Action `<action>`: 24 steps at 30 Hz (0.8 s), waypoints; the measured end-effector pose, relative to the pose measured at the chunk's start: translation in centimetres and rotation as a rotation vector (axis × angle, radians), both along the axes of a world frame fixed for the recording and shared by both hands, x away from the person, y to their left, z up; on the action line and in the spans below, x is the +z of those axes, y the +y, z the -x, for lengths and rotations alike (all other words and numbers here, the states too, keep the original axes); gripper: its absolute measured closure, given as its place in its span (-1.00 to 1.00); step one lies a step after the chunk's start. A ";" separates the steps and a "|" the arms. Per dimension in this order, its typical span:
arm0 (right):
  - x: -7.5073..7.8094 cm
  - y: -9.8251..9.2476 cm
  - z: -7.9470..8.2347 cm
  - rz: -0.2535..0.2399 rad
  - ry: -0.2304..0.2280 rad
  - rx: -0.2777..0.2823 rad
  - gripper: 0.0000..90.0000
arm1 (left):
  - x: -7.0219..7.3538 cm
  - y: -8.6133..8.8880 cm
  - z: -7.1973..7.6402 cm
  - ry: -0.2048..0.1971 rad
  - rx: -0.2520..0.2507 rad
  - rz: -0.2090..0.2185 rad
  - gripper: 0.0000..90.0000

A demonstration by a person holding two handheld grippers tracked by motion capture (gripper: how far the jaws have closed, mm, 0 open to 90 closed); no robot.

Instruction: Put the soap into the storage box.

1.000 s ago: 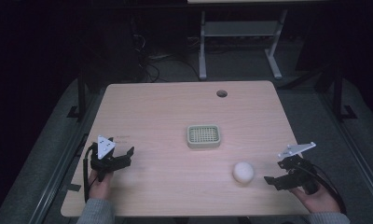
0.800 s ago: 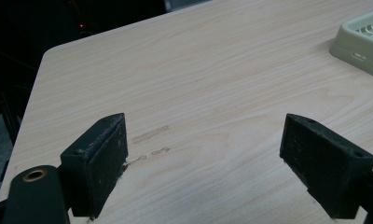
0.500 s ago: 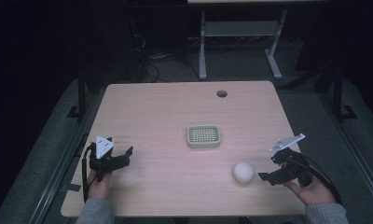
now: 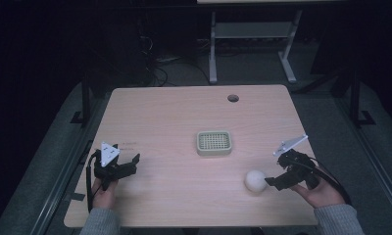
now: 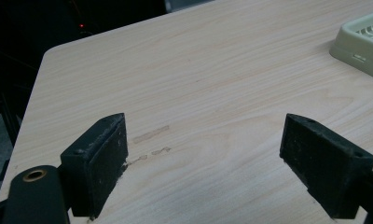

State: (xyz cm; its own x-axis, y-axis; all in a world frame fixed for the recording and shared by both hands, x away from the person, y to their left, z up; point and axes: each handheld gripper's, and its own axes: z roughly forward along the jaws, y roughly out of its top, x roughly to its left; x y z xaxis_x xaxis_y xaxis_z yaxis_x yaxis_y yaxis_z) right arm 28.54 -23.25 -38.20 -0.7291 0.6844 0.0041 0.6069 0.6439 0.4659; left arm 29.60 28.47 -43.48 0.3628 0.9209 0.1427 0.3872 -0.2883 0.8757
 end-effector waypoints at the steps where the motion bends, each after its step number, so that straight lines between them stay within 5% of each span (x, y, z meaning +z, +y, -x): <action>1: 0.0 0.0 0.0 0.000 0.000 0.000 -0.55 | 0.0 0.0 0.0 0.000 0.000 0.000 -0.67; 24: 0.0 2.1 -1.2 0.038 0.038 0.056 -0.56 | 0.0 0.0 0.0 -0.007 0.002 0.008 -0.67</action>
State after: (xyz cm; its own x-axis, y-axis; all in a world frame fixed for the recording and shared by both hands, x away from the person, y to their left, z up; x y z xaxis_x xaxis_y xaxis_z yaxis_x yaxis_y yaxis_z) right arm 29.70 -21.11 -38.16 -0.7661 0.6426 0.0070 0.5862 0.6943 0.4175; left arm 29.58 28.48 -43.43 0.3600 0.9227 0.1377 0.3819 -0.2804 0.8806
